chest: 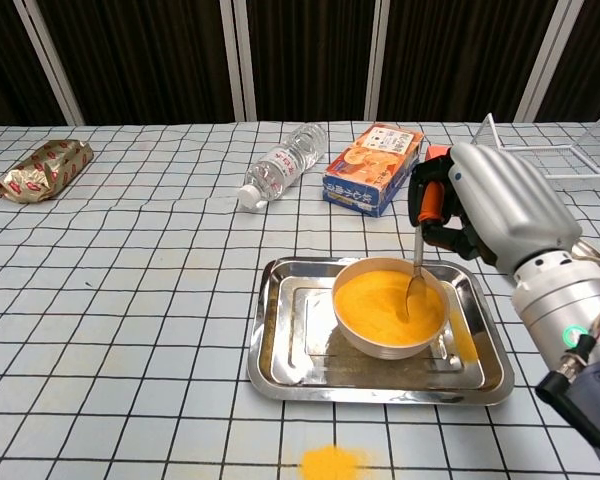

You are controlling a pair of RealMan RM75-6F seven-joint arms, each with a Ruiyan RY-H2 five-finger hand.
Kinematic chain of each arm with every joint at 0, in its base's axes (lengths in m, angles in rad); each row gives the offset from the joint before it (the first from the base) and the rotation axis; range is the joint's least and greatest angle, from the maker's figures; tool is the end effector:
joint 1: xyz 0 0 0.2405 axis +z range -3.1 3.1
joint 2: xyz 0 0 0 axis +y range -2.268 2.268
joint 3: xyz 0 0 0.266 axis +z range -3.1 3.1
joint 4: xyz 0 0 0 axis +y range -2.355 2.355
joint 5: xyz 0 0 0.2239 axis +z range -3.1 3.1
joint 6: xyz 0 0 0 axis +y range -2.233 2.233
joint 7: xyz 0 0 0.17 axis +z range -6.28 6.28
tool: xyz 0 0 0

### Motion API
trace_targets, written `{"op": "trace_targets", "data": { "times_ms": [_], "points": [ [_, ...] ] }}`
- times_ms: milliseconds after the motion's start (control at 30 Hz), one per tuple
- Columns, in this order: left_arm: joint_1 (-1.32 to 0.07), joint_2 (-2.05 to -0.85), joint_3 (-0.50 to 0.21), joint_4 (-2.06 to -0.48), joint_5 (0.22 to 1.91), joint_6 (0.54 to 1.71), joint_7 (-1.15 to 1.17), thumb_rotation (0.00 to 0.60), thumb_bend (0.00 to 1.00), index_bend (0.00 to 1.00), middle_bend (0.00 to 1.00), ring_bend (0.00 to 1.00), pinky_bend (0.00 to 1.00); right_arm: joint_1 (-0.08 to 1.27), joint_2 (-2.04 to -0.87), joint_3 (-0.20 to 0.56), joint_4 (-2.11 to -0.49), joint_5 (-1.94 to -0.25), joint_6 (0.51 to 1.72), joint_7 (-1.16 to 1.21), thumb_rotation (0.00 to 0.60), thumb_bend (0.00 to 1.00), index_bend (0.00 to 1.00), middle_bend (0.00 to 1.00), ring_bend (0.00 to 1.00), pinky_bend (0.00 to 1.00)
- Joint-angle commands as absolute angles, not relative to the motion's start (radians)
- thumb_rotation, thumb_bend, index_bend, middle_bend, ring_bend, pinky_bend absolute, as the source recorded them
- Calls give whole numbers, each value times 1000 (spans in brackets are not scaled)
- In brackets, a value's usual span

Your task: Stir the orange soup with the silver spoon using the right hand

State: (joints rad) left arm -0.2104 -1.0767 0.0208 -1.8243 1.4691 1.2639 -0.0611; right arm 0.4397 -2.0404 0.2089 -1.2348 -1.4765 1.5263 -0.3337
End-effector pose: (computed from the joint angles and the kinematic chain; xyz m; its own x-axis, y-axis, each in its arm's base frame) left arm -0.2778 0.2184 0.1003 0.1973 0.2773 0.9403 0.9800 -0.0805 -0.1819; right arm -0.1281 -0.2919 -0.0760 0.1369 0.1657 0.9766 -0.9581 -0.2282 0.1730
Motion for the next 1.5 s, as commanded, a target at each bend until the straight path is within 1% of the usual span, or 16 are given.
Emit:
{"op": "trace_targets", "data": {
  "times_ms": [33, 200, 367, 500, 633, 767, 867, 967, 1133, 1333, 1400, 1500],
  "points": [
    [-211, -1077, 21, -1823, 1469, 1263, -62, 600, 23, 0, 0, 0, 0, 444, -2029, 218, -1258, -1486, 1530, -342, 600, 780, 972, 742, 580, 484],
    [-211, -1077, 20, -1823, 1469, 1264, -62, 600, 23, 0, 0, 0, 0, 444, -2015, 223, -1298, -1495, 1534, -352, 600, 779, 972, 742, 580, 484],
    [-210, -1076, 21, -1823, 1472, 1265, -63, 600, 23, 0, 0, 0, 0, 426, -2013, 203, -1282, -1477, 1517, -365, 600, 779, 972, 742, 581, 484],
    [-210, -1076, 21, -1823, 1471, 1265, -63, 600, 23, 0, 0, 0, 0, 433, -2018, 221, -1302, -1487, 1529, -347, 600, 779, 972, 742, 581, 484],
    [-211, -1077, 21, -1823, 1469, 1263, -63, 600, 23, 0, 0, 0, 0, 436, -2009, 204, -1285, -1493, 1509, -388, 600, 779, 972, 742, 581, 484],
    [-210, -1075, 21, -1823, 1472, 1265, -66, 600, 23, 0, 0, 0, 0, 438, -2011, 235, -1313, -1487, 1521, -355, 600, 779, 972, 742, 580, 484],
    [-211, -1076, 21, -1823, 1471, 1262, -66, 600, 23, 0, 0, 0, 0, 439, -1997, 228, -1315, -1489, 1511, -386, 600, 780, 972, 742, 580, 484],
    [-211, -1076, 20, -1823, 1470, 1263, -66, 600, 23, 0, 0, 0, 0, 437, -1995, 239, -1333, -1477, 1511, -376, 600, 779, 972, 742, 581, 484],
    [-211, -1076, 21, -1824, 1469, 1263, -64, 600, 24, 0, 0, 0, 0, 438, -1985, 203, -1301, -1514, 1511, -405, 600, 779, 972, 742, 580, 484],
    [-210, -1075, 22, -1824, 1471, 1264, -65, 600, 24, 0, 0, 0, 0, 436, -1984, 199, -1304, -1515, 1506, -406, 600, 779, 972, 742, 580, 484],
    [-210, -1076, 21, -1824, 1471, 1264, -67, 600, 24, 0, 0, 0, 0, 433, -1987, 208, -1316, -1514, 1518, -384, 600, 779, 972, 742, 580, 484],
    [-210, -1076, 21, -1824, 1471, 1263, -66, 600, 24, 0, 0, 0, 0, 431, -1983, 198, -1308, -1512, 1507, -399, 600, 778, 972, 742, 581, 484]
  ]
}}
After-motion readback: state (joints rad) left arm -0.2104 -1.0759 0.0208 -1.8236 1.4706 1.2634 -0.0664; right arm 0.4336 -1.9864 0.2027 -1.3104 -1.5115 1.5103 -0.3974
